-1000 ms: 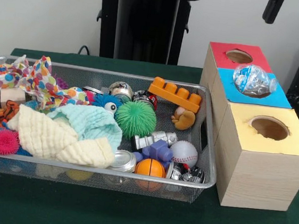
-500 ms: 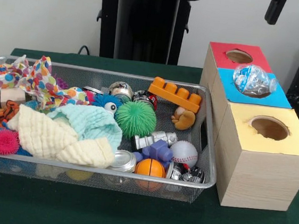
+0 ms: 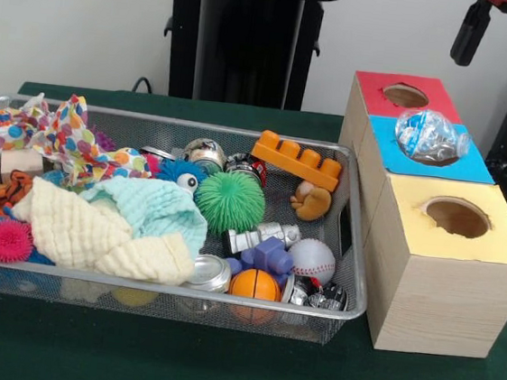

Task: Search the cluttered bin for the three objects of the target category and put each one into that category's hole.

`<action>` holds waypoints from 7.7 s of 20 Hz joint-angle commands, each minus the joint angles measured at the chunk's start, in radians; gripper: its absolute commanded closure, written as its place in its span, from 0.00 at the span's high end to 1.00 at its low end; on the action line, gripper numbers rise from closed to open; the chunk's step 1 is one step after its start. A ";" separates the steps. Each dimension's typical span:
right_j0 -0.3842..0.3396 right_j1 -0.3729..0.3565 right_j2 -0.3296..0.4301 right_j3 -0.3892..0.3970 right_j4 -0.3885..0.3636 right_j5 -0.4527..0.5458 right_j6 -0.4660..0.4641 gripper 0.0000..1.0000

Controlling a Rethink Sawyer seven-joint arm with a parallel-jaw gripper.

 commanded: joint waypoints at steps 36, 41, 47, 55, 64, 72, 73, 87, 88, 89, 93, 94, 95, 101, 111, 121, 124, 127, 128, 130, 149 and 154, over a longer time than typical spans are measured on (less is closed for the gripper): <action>-0.035 0.134 0.174 0.031 0.106 -0.177 0.184 0.00; -0.022 0.125 0.135 -0.009 0.079 -0.047 0.223 0.00; -0.010 0.069 0.127 0.053 0.070 -0.022 0.199 0.00; -0.011 0.048 0.134 0.099 0.066 -0.049 0.178 0.00; -0.023 0.043 0.164 0.147 0.070 -0.101 0.144 0.00; -0.035 0.030 0.193 0.194 0.078 -0.159 0.112 0.00; -0.036 0.031 0.198 0.200 0.081 -0.169 0.110 0.00; -0.042 0.069 0.265 0.242 0.103 -0.335 0.149 0.00; -0.041 0.070 0.265 0.241 0.102 -0.337 0.153 0.00; -0.039 0.069 0.265 0.240 0.102 -0.335 0.157 0.00; -0.030 0.057 0.261 0.246 0.101 -0.331 0.168 0.00; -0.028 0.056 0.260 0.248 0.101 -0.331 0.169 0.00; -0.026 0.055 0.259 0.249 0.100 -0.330 0.170 0.00; -0.035 0.047 0.281 0.279 0.108 -0.369 0.152 0.00; -0.082 0.068 0.354 0.309 0.112 -0.476 0.136 0.00; -0.107 0.106 0.412 0.309 0.114 -0.569 0.156 0.00; -0.116 0.121 0.427 0.305 0.114 -0.595 0.159 0.00; -0.120 0.128 0.432 0.302 0.113 -0.605 0.161 0.00; -0.121 0.129 0.432 0.301 0.114 -0.604 0.161 0.00; -0.121 0.134 0.432 0.298 0.113 -0.606 0.161 0.00; -0.113 0.124 0.385 0.277 0.090 -0.530 0.155 0.00; -0.074 0.089 0.301 0.249 0.057 -0.390 0.174 0.00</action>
